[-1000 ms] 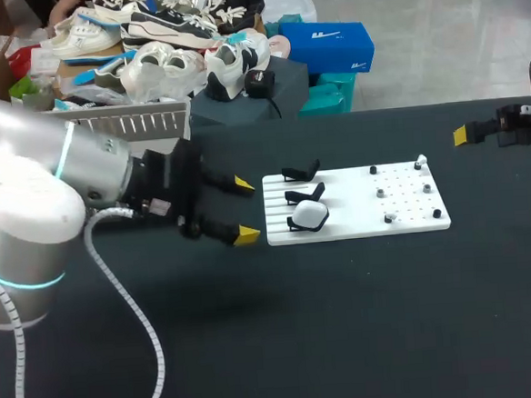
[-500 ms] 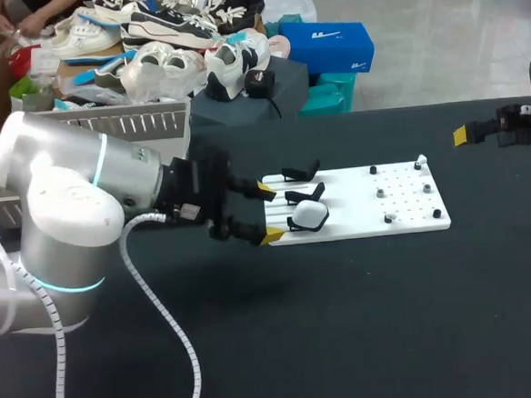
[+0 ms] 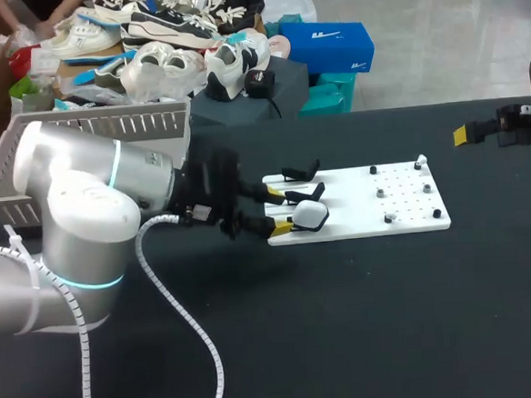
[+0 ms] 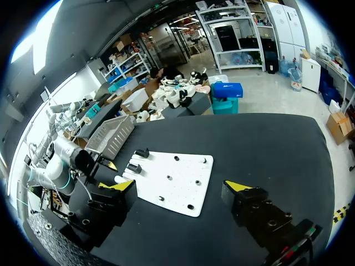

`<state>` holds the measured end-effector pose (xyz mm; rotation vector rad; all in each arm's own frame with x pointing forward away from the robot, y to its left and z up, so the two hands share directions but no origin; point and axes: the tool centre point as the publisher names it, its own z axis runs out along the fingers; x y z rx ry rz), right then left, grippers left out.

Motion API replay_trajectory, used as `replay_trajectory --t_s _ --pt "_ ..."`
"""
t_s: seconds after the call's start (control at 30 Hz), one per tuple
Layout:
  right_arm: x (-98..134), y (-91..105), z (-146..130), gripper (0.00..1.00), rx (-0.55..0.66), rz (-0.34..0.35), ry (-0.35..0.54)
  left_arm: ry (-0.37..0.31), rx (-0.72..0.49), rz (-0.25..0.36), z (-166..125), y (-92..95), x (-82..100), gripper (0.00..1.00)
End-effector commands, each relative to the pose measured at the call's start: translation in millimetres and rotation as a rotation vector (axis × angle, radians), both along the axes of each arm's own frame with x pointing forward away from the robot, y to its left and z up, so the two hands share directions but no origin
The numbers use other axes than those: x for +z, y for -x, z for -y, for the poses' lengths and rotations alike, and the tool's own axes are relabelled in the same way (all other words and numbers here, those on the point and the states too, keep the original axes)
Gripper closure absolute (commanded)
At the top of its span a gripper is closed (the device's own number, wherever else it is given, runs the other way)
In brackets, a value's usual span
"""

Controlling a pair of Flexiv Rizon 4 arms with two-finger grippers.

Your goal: Pick up each earbud case from the left stands, insert the matching earbuds, close the lid, and place the case in the box.

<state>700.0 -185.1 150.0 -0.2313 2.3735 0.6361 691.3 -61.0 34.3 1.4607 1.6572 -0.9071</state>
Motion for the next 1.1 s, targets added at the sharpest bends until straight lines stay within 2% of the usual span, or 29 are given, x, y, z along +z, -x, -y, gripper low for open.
replay_trajectory --t_s 0.03,0.2,0.3,0.53,0.63,0.73,1.1 --pt "0 0.0 0 0.0 0.0 0.0 0.0 0.006 -0.006 0.001 4 -4.9 -3.7 0.38" --pt "0 0.0 0 0.0 0.0 0.0 0.0 0.004 -0.039 -0.018 6 -5.3 -3.0 0.33" --pt "0 0.0 0 0.0 0.0 0.0 0.0 0.005 -0.047 -0.018 8 -3.3 -3.7 0.37" --pt "0 0.0 0 0.0 0.0 0.0 0.0 0.007 -0.056 -0.02 15 -6.2 -7.8 0.39" --pt "0 0.0 0 0.0 0.0 0.0 0.0 0.01 -0.057 -0.023 17 -7.2 -7.1 0.49" --pt "0 0.0 0 0.0 0.0 0.0 0.0 0.012 -0.059 -0.026 19 -6.7 -7.4 0.51" --pt "0 0.0 0 0.0 0.0 0.0 0.0 0.005 -0.066 -0.022 24 -6.8 -14.4 0.55"
